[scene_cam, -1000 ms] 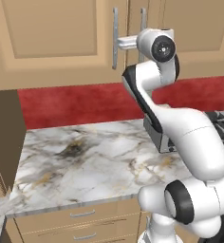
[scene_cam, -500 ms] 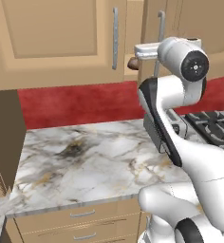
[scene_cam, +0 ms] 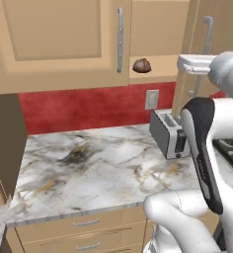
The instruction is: The dining table condiment station is running low on condiment bottle. Refill the condiment station by opening the cabinet and taking the condiment bottle from the cabinet and placing it on the dining table.
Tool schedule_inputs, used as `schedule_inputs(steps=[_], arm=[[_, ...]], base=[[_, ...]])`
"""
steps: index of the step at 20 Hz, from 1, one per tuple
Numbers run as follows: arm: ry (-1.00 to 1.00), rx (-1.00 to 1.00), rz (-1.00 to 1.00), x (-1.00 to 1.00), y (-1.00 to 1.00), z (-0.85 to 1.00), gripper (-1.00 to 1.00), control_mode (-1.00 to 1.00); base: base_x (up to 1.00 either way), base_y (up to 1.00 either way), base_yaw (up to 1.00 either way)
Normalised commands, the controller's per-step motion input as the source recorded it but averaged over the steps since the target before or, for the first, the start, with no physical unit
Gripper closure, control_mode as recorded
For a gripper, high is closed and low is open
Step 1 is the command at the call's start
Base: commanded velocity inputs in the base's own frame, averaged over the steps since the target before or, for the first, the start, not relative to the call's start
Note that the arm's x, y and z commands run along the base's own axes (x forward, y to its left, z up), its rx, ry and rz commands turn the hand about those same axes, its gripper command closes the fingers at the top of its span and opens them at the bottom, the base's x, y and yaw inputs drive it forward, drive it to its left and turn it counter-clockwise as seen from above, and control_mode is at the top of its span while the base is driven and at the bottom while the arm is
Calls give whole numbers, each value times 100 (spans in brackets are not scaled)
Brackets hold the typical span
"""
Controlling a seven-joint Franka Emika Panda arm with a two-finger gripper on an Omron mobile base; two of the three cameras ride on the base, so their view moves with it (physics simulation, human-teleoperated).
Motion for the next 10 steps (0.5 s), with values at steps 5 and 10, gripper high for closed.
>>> schedule_inputs(steps=[5,10], arm=[[1,10,0,-92,-53,-32,100,-100],[8,-8,0,0,2,-41,-100,-100]], base=[[0,0,0],[0,0,0]])
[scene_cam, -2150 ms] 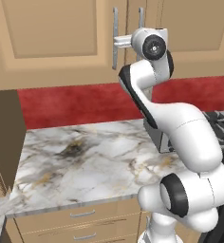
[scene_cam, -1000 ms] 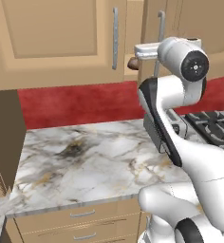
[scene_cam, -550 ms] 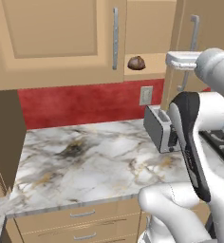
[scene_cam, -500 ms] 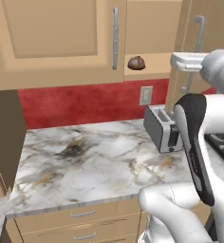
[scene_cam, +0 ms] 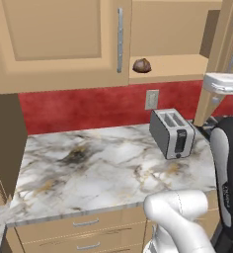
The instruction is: The dining table condiment station is running low on condiment bottle. Refill the condiment station by opening the cabinet and taking the condiment bottle from the cabinet and placing it on the dining table.
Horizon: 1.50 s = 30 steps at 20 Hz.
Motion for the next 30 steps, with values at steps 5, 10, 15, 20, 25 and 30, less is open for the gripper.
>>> schedule_inputs(steps=[5,10,15,20,25,30], arm=[[-11,-2,-6,-84,0,2,-100,-100],[-24,-18,-8,-98,29,33,-100,-100],[2,-26,-17,-6,92,1,-100,-100],[16,-19,-15,51,81,-2,-100,-100],[18,-14,-11,91,48,-13,-100,-100],[16,-9,-7,100,9,-39,-100,-100]], base=[[0,0,0],[0,0,0],[0,0,0],[0,0,0],[0,0,0],[0,0,0]])
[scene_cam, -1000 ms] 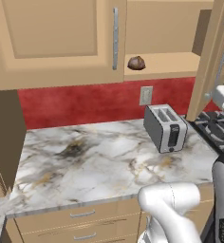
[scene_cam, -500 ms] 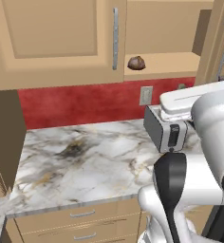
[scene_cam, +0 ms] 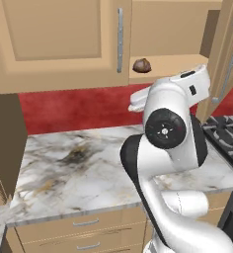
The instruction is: The dining table condiment station is running low on condiment bottle. Refill the condiment station by opening the cabinet and taking the condiment bottle from the cabinet and placing it on the dining table.
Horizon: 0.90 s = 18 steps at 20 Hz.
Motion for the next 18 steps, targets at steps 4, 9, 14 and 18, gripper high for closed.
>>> schedule_inputs(steps=[4,9,14,18], arm=[[16,-3,-1,100,0,-59,-100,-100],[17,0,0,88,-16,-50,-100,-100],[12,0,0,29,-51,-22,-100,-100],[1,0,-1,-11,-80,-3,-100,-100]], base=[[0,0,0],[0,0,0],[0,0,0],[0,0,0]])
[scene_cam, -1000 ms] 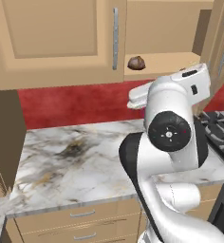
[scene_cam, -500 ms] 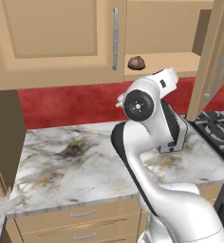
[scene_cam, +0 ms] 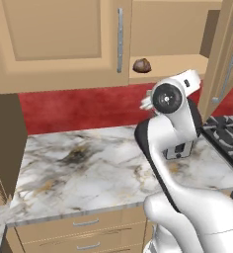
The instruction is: The dining table condiment station is running low on condiment bottle. Refill the condiment station by opening the cabinet and taking the condiment bottle from the cabinet and placing it on the dining table.
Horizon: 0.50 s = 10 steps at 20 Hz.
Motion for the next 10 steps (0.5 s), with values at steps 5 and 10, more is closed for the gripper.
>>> schedule_inputs(steps=[5,10], arm=[[1,0,-3,-16,-76,-5,-100,-100],[0,0,-5,-25,-81,-2,-100,-100]], base=[[0,0,0],[0,0,0]])
